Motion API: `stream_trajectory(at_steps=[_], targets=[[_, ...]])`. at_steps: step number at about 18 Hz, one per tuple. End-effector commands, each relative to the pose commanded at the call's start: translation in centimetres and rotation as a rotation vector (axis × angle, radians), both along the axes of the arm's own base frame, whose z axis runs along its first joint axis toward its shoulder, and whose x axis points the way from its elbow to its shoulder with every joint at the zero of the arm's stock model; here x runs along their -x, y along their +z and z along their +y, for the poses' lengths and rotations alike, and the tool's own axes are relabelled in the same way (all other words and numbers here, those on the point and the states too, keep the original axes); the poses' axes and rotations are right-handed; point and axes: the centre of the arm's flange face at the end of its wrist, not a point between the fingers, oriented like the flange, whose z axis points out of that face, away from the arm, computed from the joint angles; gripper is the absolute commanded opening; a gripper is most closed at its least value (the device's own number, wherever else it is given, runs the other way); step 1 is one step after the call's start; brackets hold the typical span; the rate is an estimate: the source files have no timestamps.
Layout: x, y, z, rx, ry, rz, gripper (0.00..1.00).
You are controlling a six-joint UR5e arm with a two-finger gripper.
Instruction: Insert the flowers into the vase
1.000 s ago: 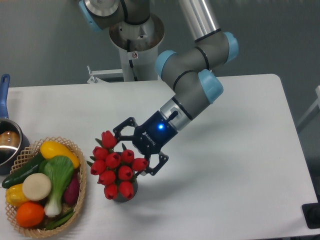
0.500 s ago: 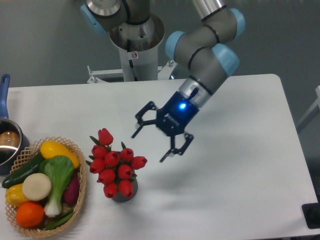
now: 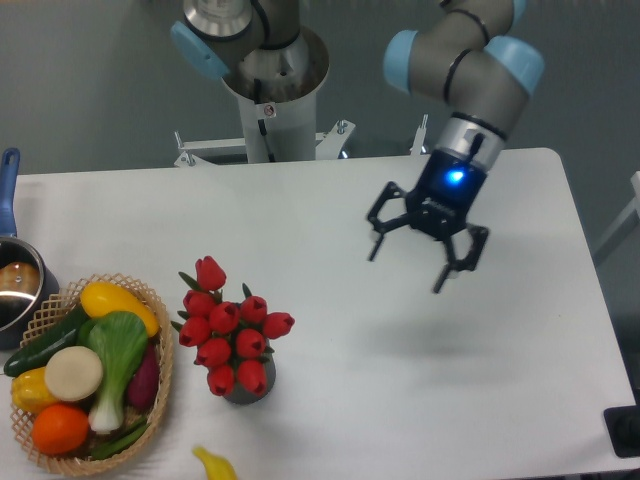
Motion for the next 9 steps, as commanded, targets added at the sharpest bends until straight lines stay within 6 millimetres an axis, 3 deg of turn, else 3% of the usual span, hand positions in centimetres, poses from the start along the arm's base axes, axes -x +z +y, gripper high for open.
stream_trajectory(at_steps=[5, 9], targets=[[5.6, -0.3, -1.7, 0.389, 0.124, 0.153, 1.00], [6.6, -0.3, -3.5, 0.532, 0.101, 0.235, 1.00]])
